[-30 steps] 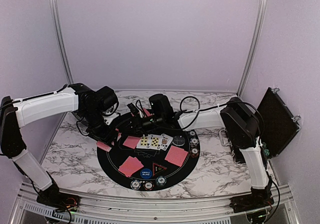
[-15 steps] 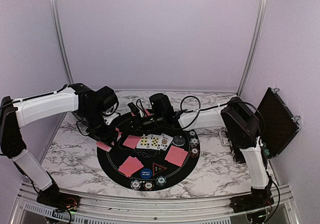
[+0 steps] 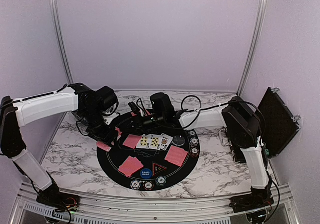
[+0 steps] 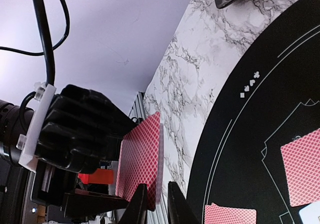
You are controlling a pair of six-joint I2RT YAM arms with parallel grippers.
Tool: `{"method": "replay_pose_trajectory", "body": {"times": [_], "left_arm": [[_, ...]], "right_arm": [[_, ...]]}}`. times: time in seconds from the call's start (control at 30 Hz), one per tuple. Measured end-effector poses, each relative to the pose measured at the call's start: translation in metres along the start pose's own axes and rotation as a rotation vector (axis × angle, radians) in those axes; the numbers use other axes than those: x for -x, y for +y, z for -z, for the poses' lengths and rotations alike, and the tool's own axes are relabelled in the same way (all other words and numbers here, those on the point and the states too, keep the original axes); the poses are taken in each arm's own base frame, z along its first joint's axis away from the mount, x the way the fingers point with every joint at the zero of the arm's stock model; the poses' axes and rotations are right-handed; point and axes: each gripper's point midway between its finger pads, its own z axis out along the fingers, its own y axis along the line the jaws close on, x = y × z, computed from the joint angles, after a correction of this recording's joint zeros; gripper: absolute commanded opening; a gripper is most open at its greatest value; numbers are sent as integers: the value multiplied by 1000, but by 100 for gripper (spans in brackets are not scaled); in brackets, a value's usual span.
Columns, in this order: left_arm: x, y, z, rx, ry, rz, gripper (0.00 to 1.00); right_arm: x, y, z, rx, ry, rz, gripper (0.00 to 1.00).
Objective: Distribute texas hold em gaming equipment
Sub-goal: Pick up the poker card from the face-down deck piles.
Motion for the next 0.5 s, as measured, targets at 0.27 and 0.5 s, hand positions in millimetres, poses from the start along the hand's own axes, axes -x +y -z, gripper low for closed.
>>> {"method": "replay_pose_trajectory", "body": {"times": [0.27,0.5], "left_arm": [[0,0,0,0,0,0,55],[0,0,0,0,0,0,55]], "right_arm": [[3,4,5,5,-11,0,11],[4,6,8,8,-18,-2,7]]}}
